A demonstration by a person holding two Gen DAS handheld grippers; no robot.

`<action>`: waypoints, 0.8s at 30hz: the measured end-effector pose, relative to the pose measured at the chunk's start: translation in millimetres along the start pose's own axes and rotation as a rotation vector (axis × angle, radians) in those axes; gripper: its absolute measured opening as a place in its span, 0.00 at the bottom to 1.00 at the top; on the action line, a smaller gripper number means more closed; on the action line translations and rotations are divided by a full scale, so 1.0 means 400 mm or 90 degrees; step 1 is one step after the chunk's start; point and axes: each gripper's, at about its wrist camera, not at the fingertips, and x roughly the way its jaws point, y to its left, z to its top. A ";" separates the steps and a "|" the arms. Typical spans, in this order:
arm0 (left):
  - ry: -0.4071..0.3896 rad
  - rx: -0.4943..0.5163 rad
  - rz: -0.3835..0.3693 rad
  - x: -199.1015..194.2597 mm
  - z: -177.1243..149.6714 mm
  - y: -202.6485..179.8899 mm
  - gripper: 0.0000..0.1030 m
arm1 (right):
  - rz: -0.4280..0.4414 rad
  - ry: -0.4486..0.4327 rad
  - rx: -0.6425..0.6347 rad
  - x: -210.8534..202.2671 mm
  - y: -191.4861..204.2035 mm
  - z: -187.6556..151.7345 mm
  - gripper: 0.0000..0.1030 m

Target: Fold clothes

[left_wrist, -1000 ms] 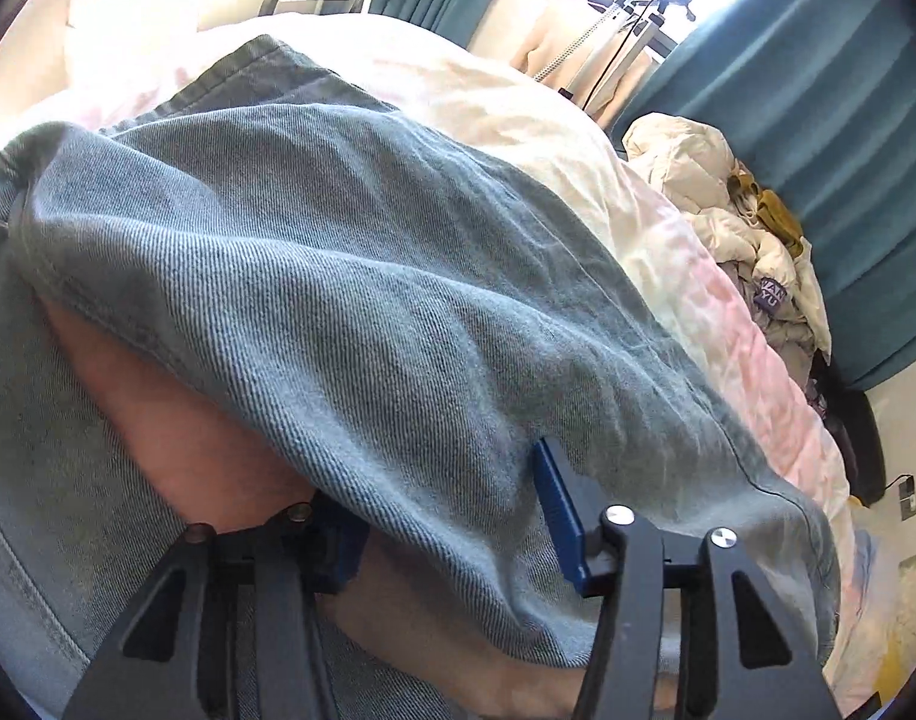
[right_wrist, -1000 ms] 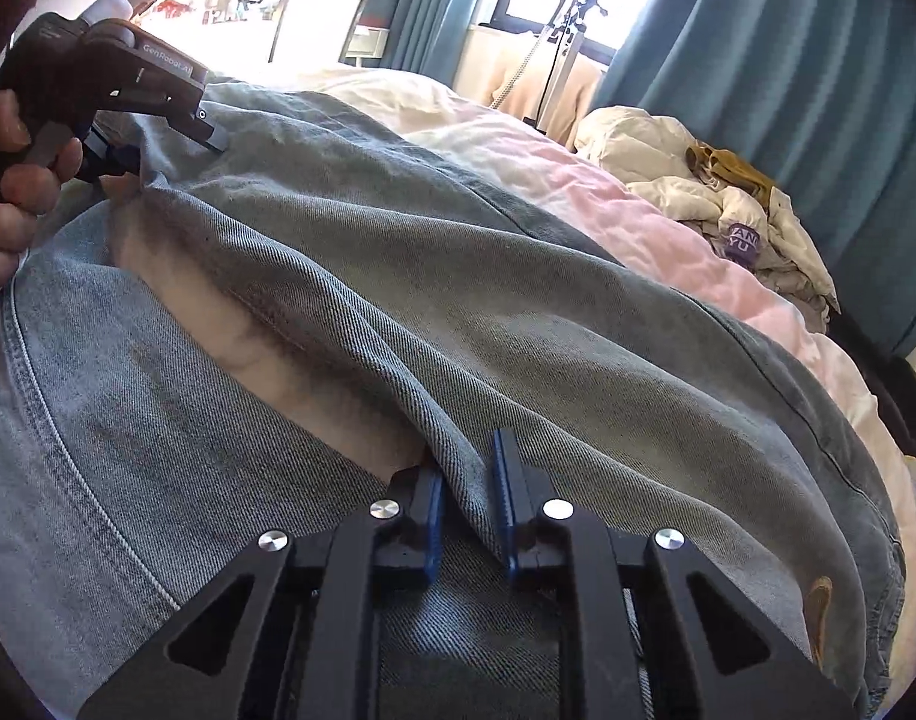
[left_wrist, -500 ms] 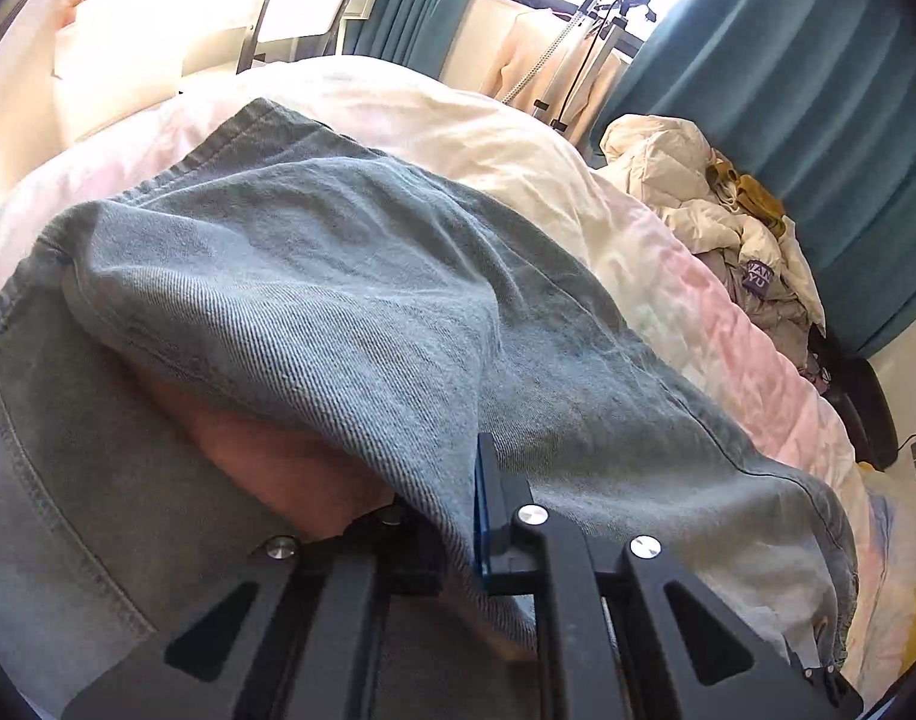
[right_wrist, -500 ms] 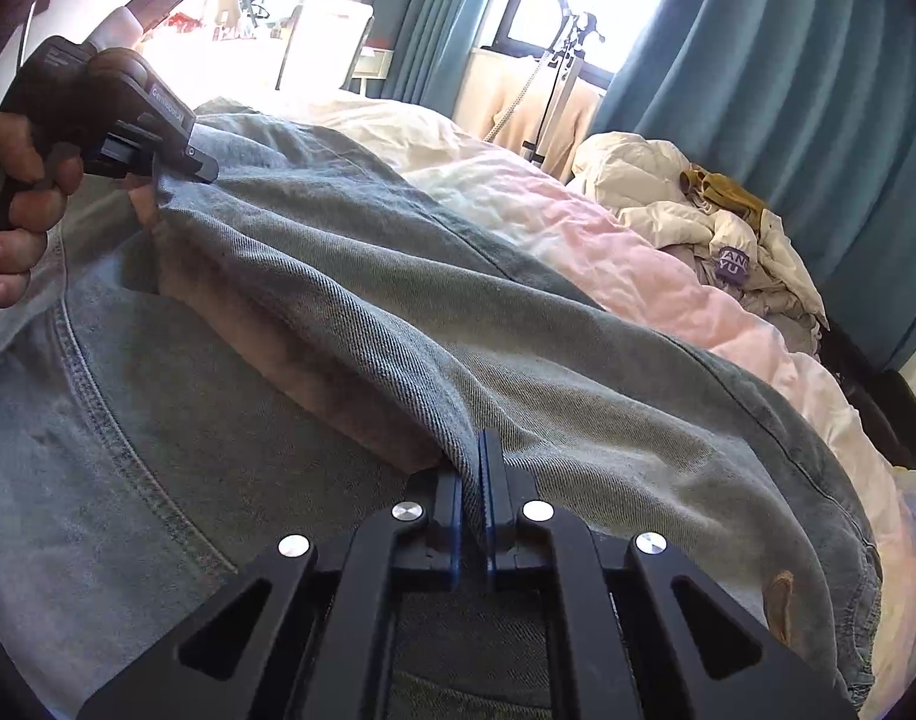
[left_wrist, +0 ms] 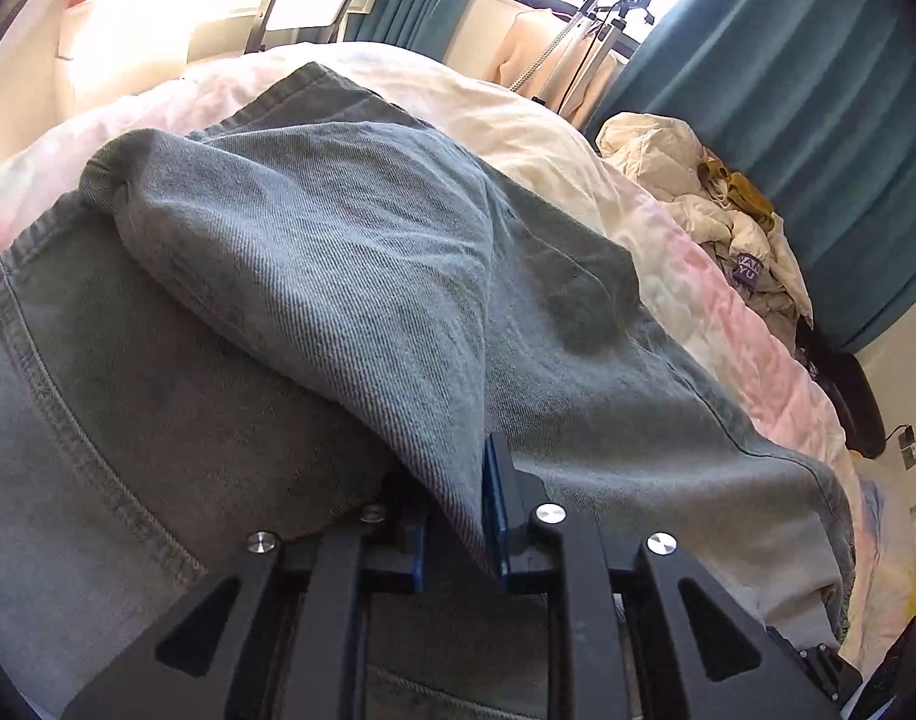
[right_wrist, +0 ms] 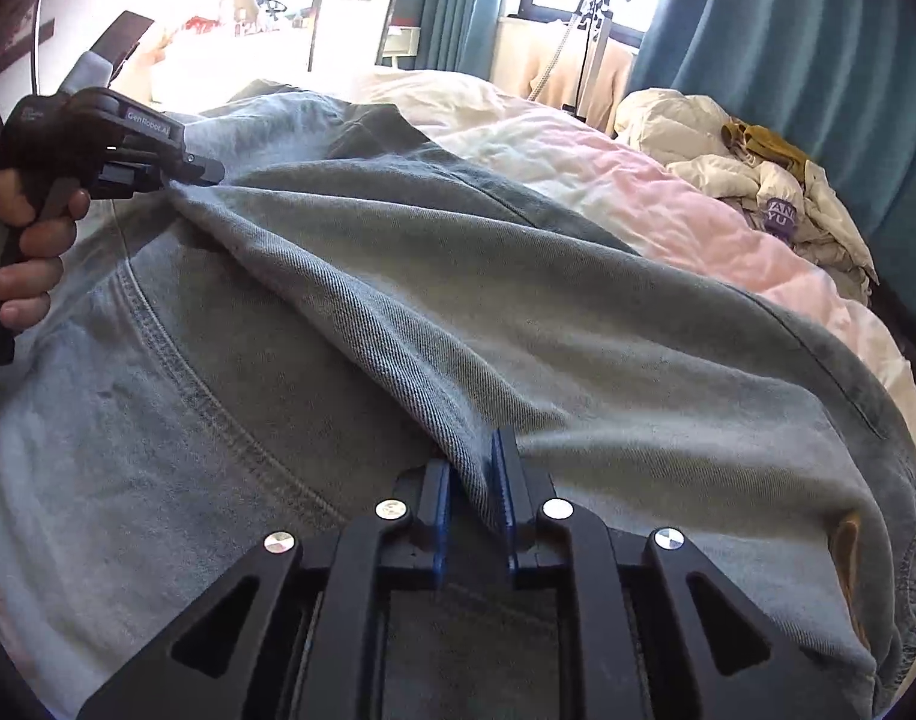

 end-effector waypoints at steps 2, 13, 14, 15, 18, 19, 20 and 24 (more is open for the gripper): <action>-0.013 -0.001 -0.001 -0.038 -0.022 0.007 0.32 | 0.011 -0.002 0.011 -0.039 -0.002 -0.014 0.18; -0.012 -0.014 0.005 -0.284 -0.156 0.073 0.55 | -0.020 -0.080 0.217 -0.396 -0.147 -0.143 0.25; 0.000 -0.030 0.004 -0.299 -0.168 0.092 0.58 | -0.035 -0.087 0.233 -0.429 -0.165 -0.161 0.25; 0.010 -0.049 0.004 -0.313 -0.179 0.113 0.60 | -0.054 -0.091 0.251 -0.457 -0.185 -0.181 0.25; 0.016 -0.107 0.009 -0.363 -0.209 0.173 0.61 | -0.115 -0.099 0.317 -0.538 -0.246 -0.242 0.25; 0.006 -0.130 0.006 -0.384 -0.218 0.193 0.61 | -0.136 -0.102 0.339 -0.564 -0.267 -0.262 0.25; -0.003 -0.154 0.004 -0.403 -0.226 0.212 0.61 | -0.150 -0.106 0.367 -0.590 -0.290 -0.284 0.25; 0.000 -0.270 -0.024 -0.443 -0.262 0.301 0.61 | -0.192 -0.127 0.510 -0.683 -0.394 -0.384 0.29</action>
